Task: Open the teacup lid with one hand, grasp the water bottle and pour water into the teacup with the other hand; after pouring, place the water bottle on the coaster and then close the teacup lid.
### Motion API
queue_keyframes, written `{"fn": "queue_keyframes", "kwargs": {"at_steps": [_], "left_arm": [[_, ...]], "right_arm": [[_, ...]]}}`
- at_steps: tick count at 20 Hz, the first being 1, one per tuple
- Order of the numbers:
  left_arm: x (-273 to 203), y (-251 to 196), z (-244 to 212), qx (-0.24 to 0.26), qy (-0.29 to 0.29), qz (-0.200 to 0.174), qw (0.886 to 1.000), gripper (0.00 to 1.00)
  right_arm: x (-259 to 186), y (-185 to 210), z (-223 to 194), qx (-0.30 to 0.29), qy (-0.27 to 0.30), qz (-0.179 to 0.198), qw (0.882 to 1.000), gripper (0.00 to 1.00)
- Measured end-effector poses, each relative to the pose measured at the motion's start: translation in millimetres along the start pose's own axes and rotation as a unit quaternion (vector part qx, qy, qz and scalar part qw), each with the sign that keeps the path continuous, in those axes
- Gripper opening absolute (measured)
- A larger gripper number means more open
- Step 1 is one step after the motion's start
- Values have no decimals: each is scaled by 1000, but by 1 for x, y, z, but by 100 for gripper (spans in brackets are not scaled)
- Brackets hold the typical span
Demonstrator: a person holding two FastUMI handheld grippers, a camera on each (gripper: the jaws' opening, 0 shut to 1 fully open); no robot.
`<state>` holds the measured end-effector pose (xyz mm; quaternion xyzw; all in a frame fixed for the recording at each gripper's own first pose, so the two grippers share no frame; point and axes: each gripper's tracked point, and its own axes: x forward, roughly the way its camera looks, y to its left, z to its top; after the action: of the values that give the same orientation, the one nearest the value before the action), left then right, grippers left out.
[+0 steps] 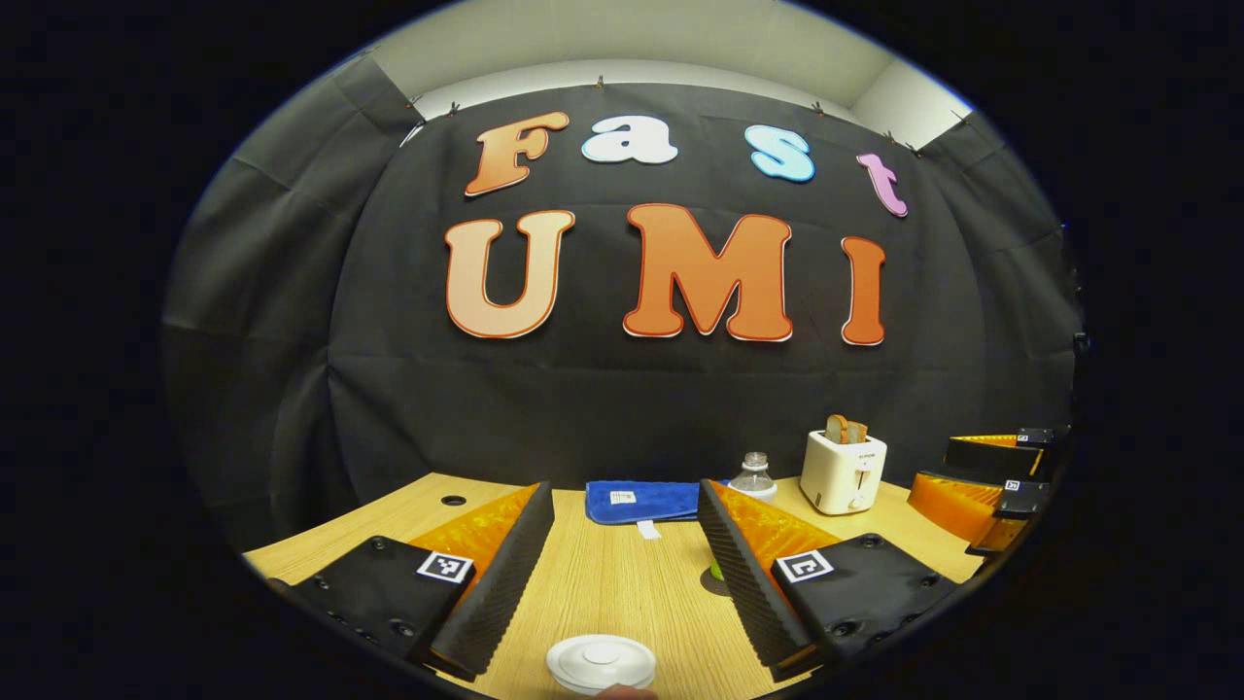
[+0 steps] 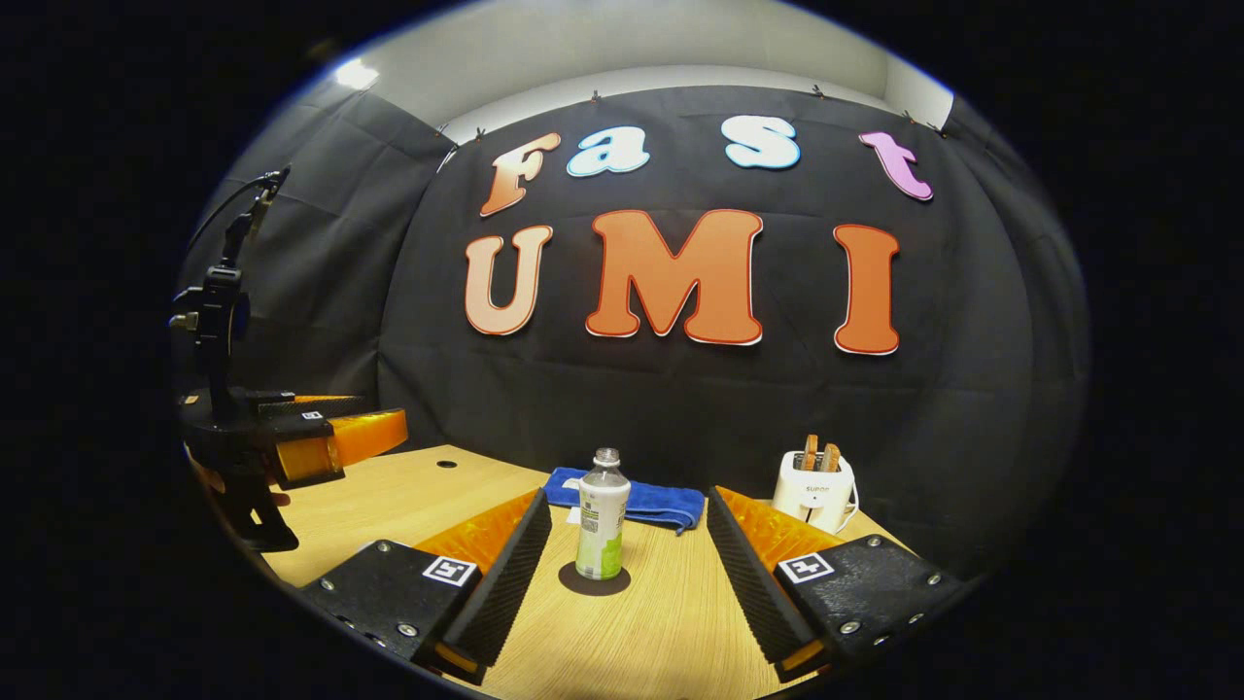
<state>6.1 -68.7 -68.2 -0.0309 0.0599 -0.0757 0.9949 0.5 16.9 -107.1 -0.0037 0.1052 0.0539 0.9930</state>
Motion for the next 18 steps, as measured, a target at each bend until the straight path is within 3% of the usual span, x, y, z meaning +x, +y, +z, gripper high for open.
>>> {"fn": "queue_keyframes", "kwargs": {"at_steps": [12,18], "left_arm": [[-4,-4,3,6,-4,1,1000,96],[-4,-2,2,11,-4,5,1000,96]], "right_arm": [[0,-1,7,6,-9,2,1000,100],[1,-2,11,14,-13,1,1000,97]]}}
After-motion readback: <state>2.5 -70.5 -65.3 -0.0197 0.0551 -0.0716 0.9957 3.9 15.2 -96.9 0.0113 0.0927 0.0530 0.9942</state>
